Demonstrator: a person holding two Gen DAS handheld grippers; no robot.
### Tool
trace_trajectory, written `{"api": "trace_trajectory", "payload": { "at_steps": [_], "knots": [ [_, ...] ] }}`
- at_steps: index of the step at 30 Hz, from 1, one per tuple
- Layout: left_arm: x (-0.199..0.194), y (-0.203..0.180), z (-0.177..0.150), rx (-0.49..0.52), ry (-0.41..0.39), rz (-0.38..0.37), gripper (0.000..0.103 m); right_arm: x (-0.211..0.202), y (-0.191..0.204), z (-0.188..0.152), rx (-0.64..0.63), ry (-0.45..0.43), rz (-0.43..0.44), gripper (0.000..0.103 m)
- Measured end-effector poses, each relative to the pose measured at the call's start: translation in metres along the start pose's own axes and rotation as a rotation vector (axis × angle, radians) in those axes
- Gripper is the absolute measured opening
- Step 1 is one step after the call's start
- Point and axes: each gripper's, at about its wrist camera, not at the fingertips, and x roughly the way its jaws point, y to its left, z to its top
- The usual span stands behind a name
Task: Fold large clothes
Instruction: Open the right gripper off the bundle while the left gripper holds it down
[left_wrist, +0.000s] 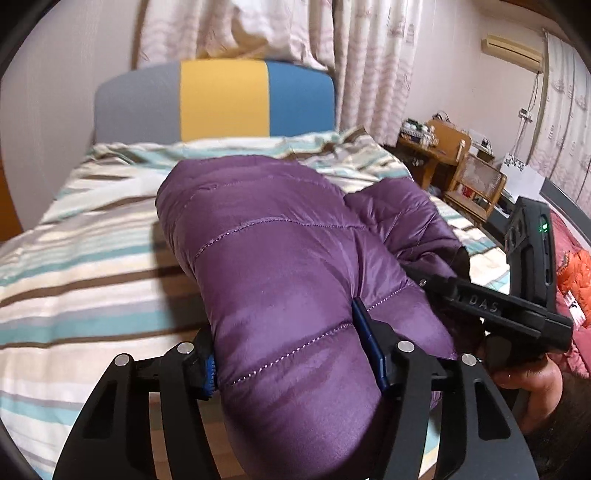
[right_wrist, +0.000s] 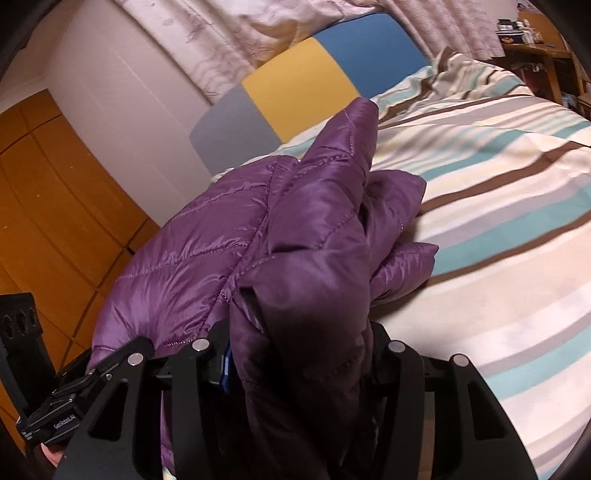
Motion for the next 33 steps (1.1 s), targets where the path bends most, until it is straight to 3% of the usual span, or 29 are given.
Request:
{"api": "trace_trajectory", "payload": {
  "at_steps": [10,15,18,19,21,22,26,33],
  "knots": [
    [-0.03,0.077,-0.004,-0.117,-0.065,0.135,0.06,0.079,0.08,0.009,-0.121,0.063,0.084,0.05],
    [-0.04,0.127,-0.015,-0.207,-0.055,0.211,0.06,0.128,0.123,0.006,-0.204,0.117,0.107,0.05],
    [-0.03,0.156,-0.029,-0.257,0.009,0.269,0.065,0.154,0.142,0.0,-0.268,0.135,0.073,0.051],
    [-0.029,0.164,-0.034,-0.277,0.02,0.273,0.068,0.162,0.147,-0.004,-0.302,0.14,0.049,0.056],
    [-0.025,0.173,-0.045,-0.3,0.03,0.303,0.086,0.171,0.154,-0.011,-0.353,0.144,-0.01,0.063],
    [-0.024,0.173,-0.047,-0.294,0.026,0.317,0.089,0.175,0.155,-0.011,-0.362,0.145,-0.021,0.064],
    [-0.017,0.173,-0.051,-0.3,0.02,0.31,0.09,0.178,0.14,-0.011,-0.323,0.154,-0.043,0.067],
    [-0.024,0.17,-0.055,-0.37,0.009,0.285,0.091,0.15,0.131,-0.018,-0.319,0.083,-0.119,0.076]
  ]
}}
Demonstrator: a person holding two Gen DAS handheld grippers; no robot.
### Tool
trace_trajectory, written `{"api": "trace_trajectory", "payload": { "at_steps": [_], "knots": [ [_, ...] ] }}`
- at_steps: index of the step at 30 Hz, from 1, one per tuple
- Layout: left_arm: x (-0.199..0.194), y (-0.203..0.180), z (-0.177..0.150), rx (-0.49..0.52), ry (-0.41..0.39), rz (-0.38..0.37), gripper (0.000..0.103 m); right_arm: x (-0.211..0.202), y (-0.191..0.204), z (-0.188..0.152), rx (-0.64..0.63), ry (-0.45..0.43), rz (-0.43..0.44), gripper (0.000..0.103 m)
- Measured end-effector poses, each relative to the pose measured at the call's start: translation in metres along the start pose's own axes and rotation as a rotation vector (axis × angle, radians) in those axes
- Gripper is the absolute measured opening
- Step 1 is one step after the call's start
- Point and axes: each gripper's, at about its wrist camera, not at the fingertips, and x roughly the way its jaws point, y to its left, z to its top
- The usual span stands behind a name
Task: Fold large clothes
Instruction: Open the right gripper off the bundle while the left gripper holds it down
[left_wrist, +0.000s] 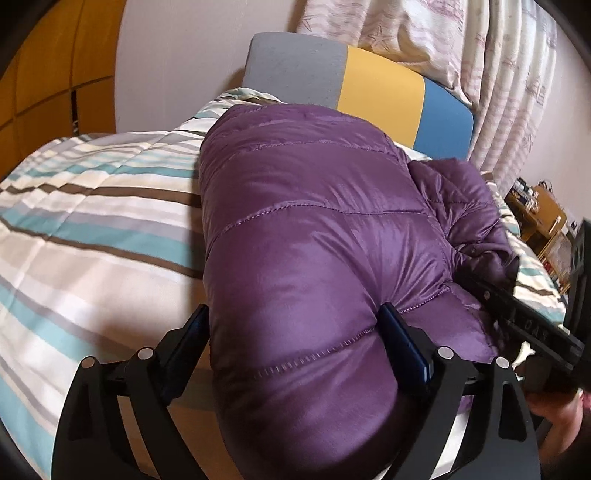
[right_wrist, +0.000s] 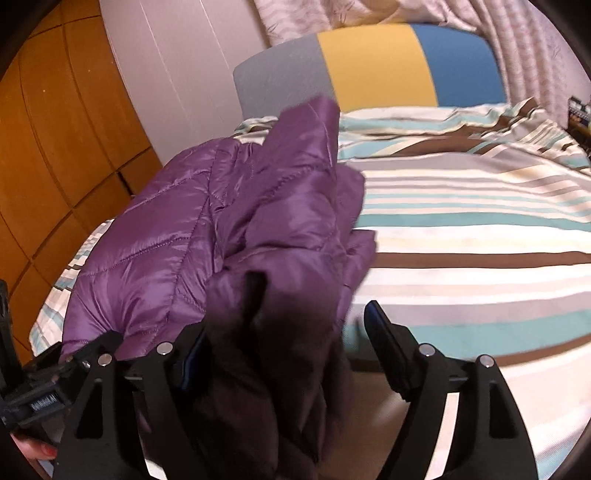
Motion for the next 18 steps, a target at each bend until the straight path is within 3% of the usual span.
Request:
{"api": "trace_trajectory", "payload": {
  "at_steps": [6,11,14,18],
  "knots": [
    [-0.022,-0.001,-0.002,0.005,-0.071,0.066,0.1,-0.033,0.002,-0.027,-0.009,-0.035,-0.062,0.083],
    [-0.003,0.007,-0.009,0.03,-0.017,0.072,0.1,-0.01,0.011,-0.037,-0.074,0.101,-0.106,0.083],
    [0.008,0.015,-0.009,0.005,0.03,0.052,0.1,-0.005,0.018,-0.04,-0.115,0.108,-0.149,0.084],
    [0.006,0.014,-0.011,0.01,0.02,0.059,0.1,-0.007,0.016,-0.041,-0.113,0.101,-0.158,0.089]
  ]
}}
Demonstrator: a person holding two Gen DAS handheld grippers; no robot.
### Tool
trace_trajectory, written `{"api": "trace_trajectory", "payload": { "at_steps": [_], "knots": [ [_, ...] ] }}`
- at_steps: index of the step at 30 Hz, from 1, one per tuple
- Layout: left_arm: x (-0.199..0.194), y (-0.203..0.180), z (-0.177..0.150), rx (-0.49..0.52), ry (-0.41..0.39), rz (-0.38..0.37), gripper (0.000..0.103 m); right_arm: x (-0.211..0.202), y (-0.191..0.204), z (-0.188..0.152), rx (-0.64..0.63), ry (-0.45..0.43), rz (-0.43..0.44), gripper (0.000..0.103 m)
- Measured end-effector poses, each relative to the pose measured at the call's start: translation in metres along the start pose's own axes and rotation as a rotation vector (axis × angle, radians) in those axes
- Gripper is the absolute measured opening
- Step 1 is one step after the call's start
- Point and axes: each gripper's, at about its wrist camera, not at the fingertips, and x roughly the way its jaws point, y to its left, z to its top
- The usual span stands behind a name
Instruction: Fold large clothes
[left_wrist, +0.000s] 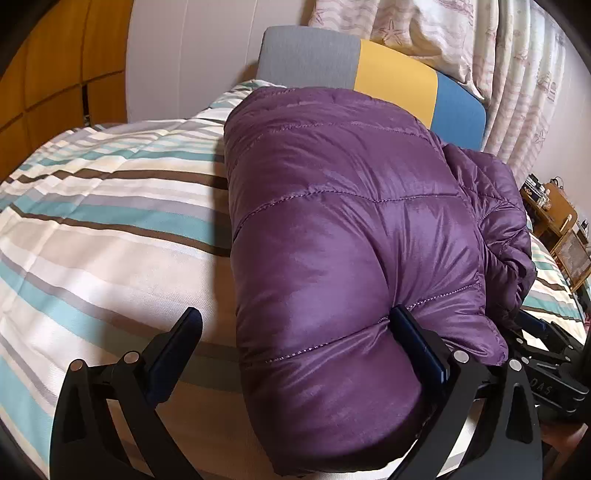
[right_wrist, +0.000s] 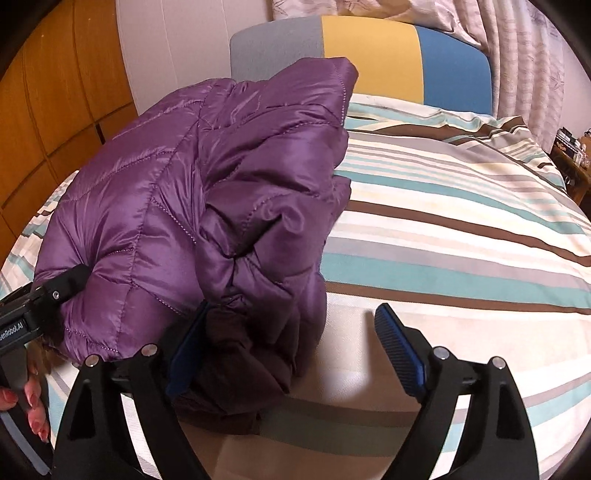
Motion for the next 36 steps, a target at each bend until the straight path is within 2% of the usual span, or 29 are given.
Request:
{"api": "trace_trajectory", "payload": {
  "at_steps": [5,7,11,19,22,28,36],
  "knots": [
    [-0.024,-0.01,-0.008,0.013,-0.055,0.048,0.1,-0.01,-0.005,-0.002,0.024,-0.036,-0.012,0.097],
    [-0.035,-0.015,-0.015,0.025,-0.086,0.073,0.1,-0.027,-0.003,-0.012,0.031,-0.053,-0.03,0.1],
    [-0.053,-0.018,-0.027,0.033,-0.127,0.113,0.1,-0.044,-0.001,-0.016,0.069,-0.062,-0.019,0.101],
    [-0.079,-0.023,-0.043,0.01,-0.109,0.081,0.1,-0.067,0.007,-0.028,0.073,-0.048,0.032,0.101],
    [-0.086,-0.027,-0.049,0.033,-0.111,0.127,0.1,-0.081,0.015,-0.039,0.04,-0.051,0.065,0.101],
    [-0.111,-0.034,-0.056,0.057,-0.172,0.141,0.1,-0.113,0.021,-0.053,-0.002,-0.096,0.092,0.101],
    [-0.139,-0.039,-0.056,0.064,-0.231,0.099,0.1,-0.152,0.013,-0.049,0.029,-0.189,0.107,0.101]
  ]
}}
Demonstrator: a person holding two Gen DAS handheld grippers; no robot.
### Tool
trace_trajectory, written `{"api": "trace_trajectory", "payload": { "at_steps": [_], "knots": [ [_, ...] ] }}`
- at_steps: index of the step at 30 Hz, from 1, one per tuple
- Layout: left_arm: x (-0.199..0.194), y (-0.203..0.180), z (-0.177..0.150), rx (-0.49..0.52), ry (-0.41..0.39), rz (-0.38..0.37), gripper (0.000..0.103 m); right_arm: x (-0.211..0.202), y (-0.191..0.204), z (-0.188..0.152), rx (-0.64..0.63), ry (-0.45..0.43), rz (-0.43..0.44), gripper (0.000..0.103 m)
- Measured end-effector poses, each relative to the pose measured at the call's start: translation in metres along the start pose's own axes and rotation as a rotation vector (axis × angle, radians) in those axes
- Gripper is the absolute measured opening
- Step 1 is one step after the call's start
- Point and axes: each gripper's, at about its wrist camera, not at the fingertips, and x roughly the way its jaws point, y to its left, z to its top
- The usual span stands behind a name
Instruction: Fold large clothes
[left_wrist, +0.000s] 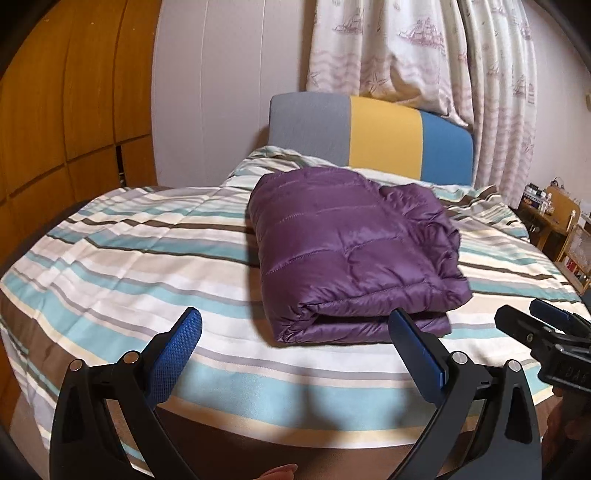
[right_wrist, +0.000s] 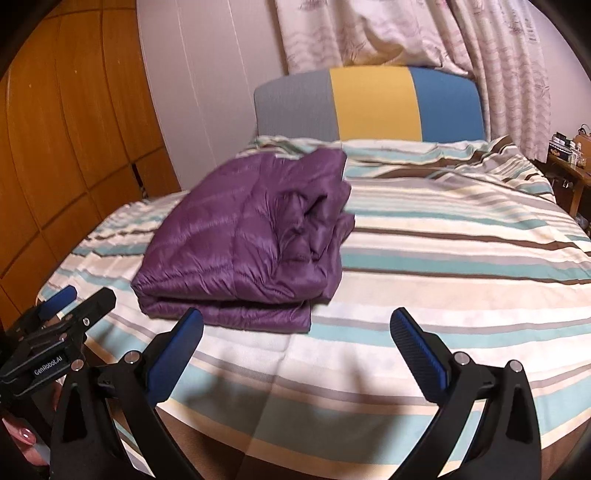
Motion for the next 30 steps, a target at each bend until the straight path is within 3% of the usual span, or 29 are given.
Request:
{"api": "trace_trajectory", "payload": {
  "at_steps": [30],
  "knots": [
    [-0.0022,-0.0001,-0.0018,-0.031,0.017,-0.035,0.1,-0.0041,-0.0007,-0.0007,0.009,-0.006,0.012,0.101]
  ]
}}
